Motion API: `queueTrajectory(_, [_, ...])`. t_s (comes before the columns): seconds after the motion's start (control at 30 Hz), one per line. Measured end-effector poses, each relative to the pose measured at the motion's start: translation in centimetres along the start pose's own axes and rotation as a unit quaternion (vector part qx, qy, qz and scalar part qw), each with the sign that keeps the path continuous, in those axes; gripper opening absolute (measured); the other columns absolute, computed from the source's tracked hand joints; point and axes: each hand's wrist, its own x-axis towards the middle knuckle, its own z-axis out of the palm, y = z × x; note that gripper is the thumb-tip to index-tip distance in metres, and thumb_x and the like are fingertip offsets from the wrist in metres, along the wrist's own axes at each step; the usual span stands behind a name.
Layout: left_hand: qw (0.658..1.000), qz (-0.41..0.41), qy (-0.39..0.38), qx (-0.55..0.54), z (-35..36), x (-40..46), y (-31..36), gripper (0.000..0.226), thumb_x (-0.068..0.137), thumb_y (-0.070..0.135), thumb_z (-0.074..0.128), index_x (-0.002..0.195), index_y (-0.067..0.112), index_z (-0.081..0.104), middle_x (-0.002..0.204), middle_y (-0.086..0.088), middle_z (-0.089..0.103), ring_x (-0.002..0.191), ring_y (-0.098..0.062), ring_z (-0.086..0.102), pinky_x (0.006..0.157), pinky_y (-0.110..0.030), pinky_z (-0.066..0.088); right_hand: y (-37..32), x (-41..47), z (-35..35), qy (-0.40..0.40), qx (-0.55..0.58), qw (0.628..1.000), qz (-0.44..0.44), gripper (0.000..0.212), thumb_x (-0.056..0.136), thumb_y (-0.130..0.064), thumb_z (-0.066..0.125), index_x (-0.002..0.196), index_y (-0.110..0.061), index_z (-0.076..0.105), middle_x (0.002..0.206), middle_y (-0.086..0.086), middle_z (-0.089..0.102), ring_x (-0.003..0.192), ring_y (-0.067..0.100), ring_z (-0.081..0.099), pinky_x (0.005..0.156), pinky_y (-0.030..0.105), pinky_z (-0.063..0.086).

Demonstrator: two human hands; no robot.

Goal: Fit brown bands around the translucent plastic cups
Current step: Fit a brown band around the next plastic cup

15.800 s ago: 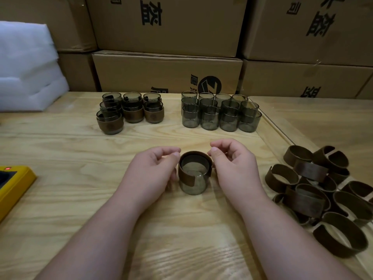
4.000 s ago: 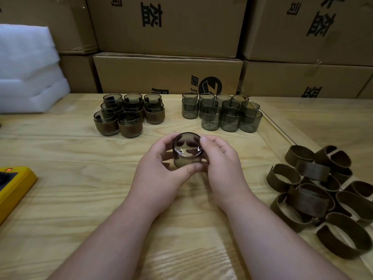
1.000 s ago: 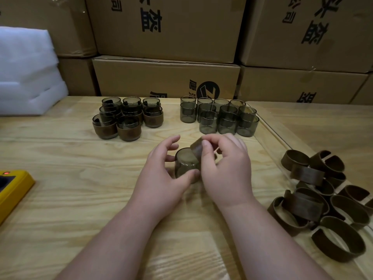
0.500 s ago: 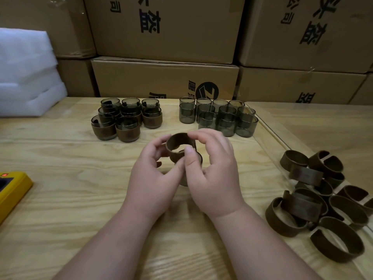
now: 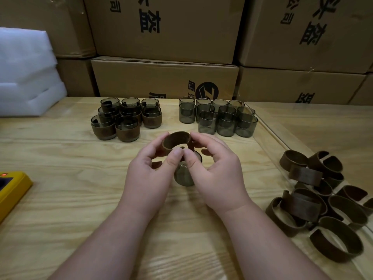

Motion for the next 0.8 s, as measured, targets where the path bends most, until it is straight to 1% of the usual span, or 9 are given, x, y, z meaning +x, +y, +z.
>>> queueTrajectory(0.07, [1.000,-0.010,0.013,-0.012,-0.02,0.12,-0.17,0.050,0.074,0.047,0.079,0.122,0.041,0.068,0.111,0.012,0.076,0.104,-0.001,0.071,0.078,-0.012,0.053,0.11,0.08,-0.23,-0.006,0.003,1.000,-0.002,0.038,0.086,-0.027,0.076,0.124,-0.023,0.072,0.116,-0.027,0.061,0.112,-0.001,0.062,0.097,0.016,0.049])
queueTrajectory(0.13, [0.999,-0.018,0.030,-0.033,-0.07,0.14,-0.16,0.053,0.073,0.046,0.088,0.121,0.033,0.070,0.106,0.009,0.078,0.100,-0.005,0.073,0.076,-0.014,0.054,0.18,0.18,-0.43,-0.014,0.009,1.000,0.003,0.039,0.085,-0.022,0.081,0.121,-0.030,0.071,0.116,-0.023,0.065,0.111,-0.001,0.062,0.095,0.013,0.047])
queueTrajectory(0.23, [0.997,-0.017,0.046,-0.065,0.04,0.06,0.01,0.043,0.072,0.041,0.079,0.112,0.028,0.073,0.099,0.011,0.079,0.094,-0.002,0.073,0.070,-0.011,0.053,0.12,0.11,-0.40,-0.032,0.031,0.999,0.031,0.043,0.081,-0.022,0.086,0.108,-0.046,0.063,0.107,-0.025,0.070,0.109,-0.001,0.064,0.093,0.013,0.046])
queueTrajectory(0.3, [0.996,-0.014,0.040,-0.081,0.15,0.01,0.02,0.040,0.075,0.038,0.074,0.113,0.025,0.072,0.100,0.013,0.079,0.095,0.000,0.073,0.073,-0.010,0.053,0.09,0.01,-0.29,-0.032,0.045,0.998,0.040,0.043,0.080,-0.022,0.087,0.103,-0.046,0.061,0.108,-0.031,0.068,0.107,-0.003,0.064,0.091,0.011,0.046])
queueTrajectory(0.37, [0.996,-0.016,0.030,-0.086,0.13,0.01,0.02,0.039,0.077,0.036,0.074,0.115,0.025,0.072,0.101,0.012,0.079,0.097,-0.001,0.072,0.076,-0.012,0.053,0.12,-0.02,-0.24,-0.026,0.055,0.997,0.043,0.040,0.081,-0.022,0.087,0.103,-0.043,0.062,0.109,-0.029,0.068,0.106,-0.001,0.065,0.091,0.013,0.047])
queueTrajectory(0.47, [0.997,-0.015,0.008,-0.071,0.08,0.11,-0.14,0.039,0.077,0.031,0.085,0.114,0.029,0.072,0.102,0.011,0.079,0.097,-0.003,0.073,0.076,-0.013,0.054,0.14,0.10,-0.31,-0.022,0.058,0.997,0.054,0.037,0.081,-0.025,0.087,0.103,-0.042,0.063,0.106,-0.025,0.070,0.104,0.002,0.066,0.091,0.016,0.048])
queueTrajectory(0.57, [0.998,-0.014,0.007,-0.057,0.12,0.13,-0.28,0.040,0.072,0.034,0.083,0.111,0.033,0.073,0.102,0.008,0.080,0.097,-0.006,0.074,0.075,-0.015,0.055,0.06,0.12,-0.45,-0.021,0.054,0.997,0.058,0.037,0.081,-0.024,0.087,0.103,-0.042,0.063,0.104,-0.022,0.072,0.104,0.002,0.066,0.091,0.017,0.047])
queueTrajectory(0.7, [0.998,-0.015,0.017,-0.061,0.02,0.19,-0.12,0.031,0.070,0.037,0.087,0.100,0.042,0.079,0.102,0.006,0.080,0.099,-0.012,0.075,0.076,-0.016,0.056,0.03,0.09,-0.72,-0.025,0.051,0.996,0.063,0.038,0.082,-0.020,0.086,0.105,-0.042,0.066,0.104,-0.021,0.073,0.106,-0.001,0.065,0.093,0.015,0.047])
queueTrajectory(0.8, [0.999,-0.007,0.022,-0.042,-0.06,0.05,0.11,0.038,0.063,0.051,0.085,0.100,0.050,0.077,0.103,0.008,0.080,0.102,-0.014,0.075,0.088,-0.032,0.060,0.14,0.11,-1.07,-0.029,0.049,0.996,0.068,0.035,0.081,-0.021,0.087,0.108,-0.037,0.071,0.105,-0.020,0.073,0.107,-0.005,0.064,0.091,0.008,0.045])
